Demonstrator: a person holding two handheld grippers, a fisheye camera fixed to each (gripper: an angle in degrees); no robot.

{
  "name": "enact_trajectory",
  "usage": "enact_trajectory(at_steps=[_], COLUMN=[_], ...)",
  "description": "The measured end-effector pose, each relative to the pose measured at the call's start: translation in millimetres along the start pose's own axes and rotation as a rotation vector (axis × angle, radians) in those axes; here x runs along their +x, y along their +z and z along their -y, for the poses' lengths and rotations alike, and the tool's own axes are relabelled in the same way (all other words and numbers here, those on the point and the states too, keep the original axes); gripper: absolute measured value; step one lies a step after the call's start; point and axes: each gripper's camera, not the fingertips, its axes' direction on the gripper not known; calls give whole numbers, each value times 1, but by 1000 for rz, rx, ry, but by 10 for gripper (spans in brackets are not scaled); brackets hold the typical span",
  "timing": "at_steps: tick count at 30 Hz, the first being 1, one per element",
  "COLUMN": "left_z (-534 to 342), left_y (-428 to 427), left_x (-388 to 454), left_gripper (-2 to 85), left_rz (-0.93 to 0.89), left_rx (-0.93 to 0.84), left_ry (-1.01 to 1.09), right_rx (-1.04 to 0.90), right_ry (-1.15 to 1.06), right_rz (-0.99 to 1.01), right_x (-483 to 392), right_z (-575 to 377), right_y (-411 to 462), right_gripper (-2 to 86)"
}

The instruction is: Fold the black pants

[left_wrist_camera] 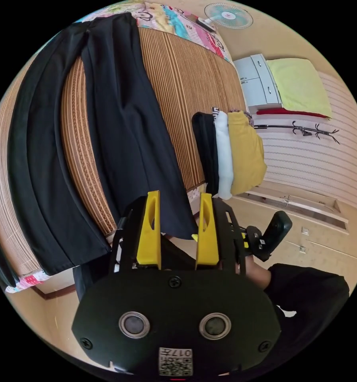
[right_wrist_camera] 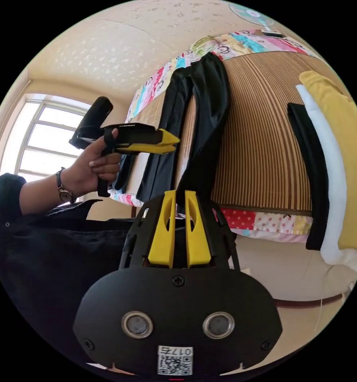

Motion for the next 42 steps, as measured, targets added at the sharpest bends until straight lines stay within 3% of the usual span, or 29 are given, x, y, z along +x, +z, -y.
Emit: enact_trajectory(at_steps=[3, 5, 11, 19, 24, 32, 42], left_z=[-7, -23, -64, -127, -160, -176, -196], left_y=[9, 1, -38, -114, -142, -138, -145], left_x=[-4, -8, -45, -132, -195, -257, -306], left_gripper=[113, 45, 8, -1, -1, 0, 0], left_rz=[21, 68, -11, -289, -325, -439, -581], left_rx=[-51, -13, 82, 239, 299, 284, 323], left_ry=[-21, -18, -15, 23, -43, -57, -89], right_rx=[-36, -71, -183, -158, -176, 45, 368], right_ry=[-100, -156, -275, -136, -82, 193, 404], right_rz=[54, 61, 171, 249, 179, 302, 121], right_x=[-18, -26, -29, -4, 0, 55, 83], right_z=[7, 10, 25, 81, 149, 324, 538], right_y=[2, 4, -5, -36, -24, 21, 45], right_gripper=[22, 23, 28, 34, 57, 96, 123])
